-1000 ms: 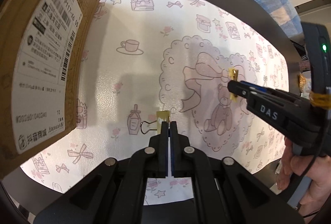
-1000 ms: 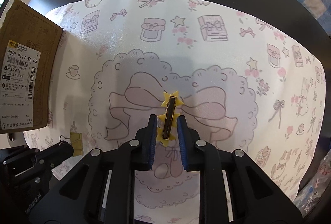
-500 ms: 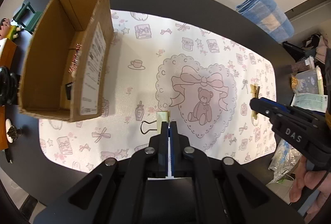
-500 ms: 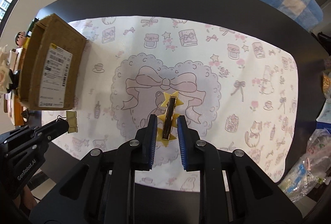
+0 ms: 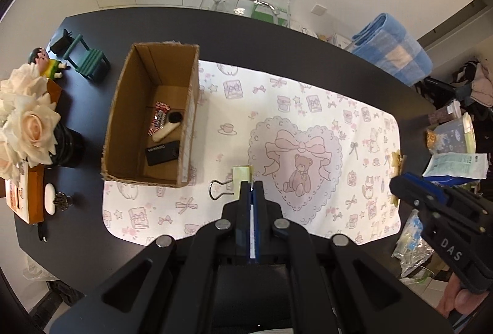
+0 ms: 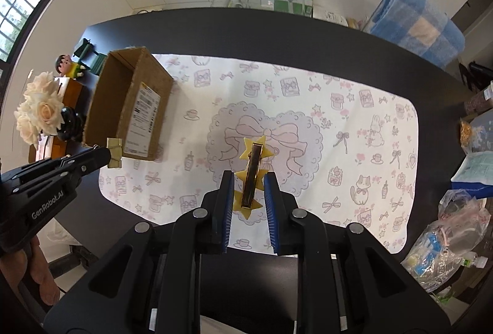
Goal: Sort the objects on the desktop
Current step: 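Carry the binder clip into the box and open left gripper while right gripper holds the star clip, then carry the star hair clip over the box and open right gripper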
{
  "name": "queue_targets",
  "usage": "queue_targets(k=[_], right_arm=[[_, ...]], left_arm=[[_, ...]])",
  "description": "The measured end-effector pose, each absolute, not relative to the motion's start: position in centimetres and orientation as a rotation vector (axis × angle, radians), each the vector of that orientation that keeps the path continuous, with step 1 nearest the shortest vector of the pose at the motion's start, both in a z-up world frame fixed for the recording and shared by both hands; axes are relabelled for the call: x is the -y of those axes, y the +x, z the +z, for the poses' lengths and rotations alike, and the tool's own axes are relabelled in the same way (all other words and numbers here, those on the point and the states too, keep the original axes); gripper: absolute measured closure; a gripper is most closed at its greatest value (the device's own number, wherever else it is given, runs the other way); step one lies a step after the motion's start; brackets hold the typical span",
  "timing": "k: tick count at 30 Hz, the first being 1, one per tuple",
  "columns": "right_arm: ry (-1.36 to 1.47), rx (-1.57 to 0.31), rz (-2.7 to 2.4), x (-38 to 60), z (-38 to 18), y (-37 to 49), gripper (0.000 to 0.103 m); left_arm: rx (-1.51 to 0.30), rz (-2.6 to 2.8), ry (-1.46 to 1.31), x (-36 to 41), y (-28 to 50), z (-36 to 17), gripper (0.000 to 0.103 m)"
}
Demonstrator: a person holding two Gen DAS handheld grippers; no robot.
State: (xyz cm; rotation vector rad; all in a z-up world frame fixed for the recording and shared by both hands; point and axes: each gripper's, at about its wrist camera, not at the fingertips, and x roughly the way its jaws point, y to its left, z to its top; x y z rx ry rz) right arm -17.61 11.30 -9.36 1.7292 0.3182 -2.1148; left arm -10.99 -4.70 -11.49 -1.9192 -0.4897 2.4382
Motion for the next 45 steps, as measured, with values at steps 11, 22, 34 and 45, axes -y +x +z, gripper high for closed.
queue_targets(k=[11,22,34,45], right_arm=[[1.665,-0.375,-2.087,-5.9,-6.5,-16.9,0.083],[1.659,-0.394,-2.030,-0.1,-7.1,-17.3,0.083],[1.705,-0.385,-2.012,3.4,-9.3,-19.2,0.083],[1.738,-0.409,-1.993,4.9,-10.5,-19.7,0.083]], left_arm=[[0.506,2.482,-1.919,9.8,-11.2,-10.9,0.102],[0.521,2.471,-1.943,13.4,-13.1,-12.6,0.102],[0.519,2.423,-2.010,15.8,-15.6,-15.5,0.101],[0.538,2.456,-2.050,17.5,-14.8,-16.0,0.000]])
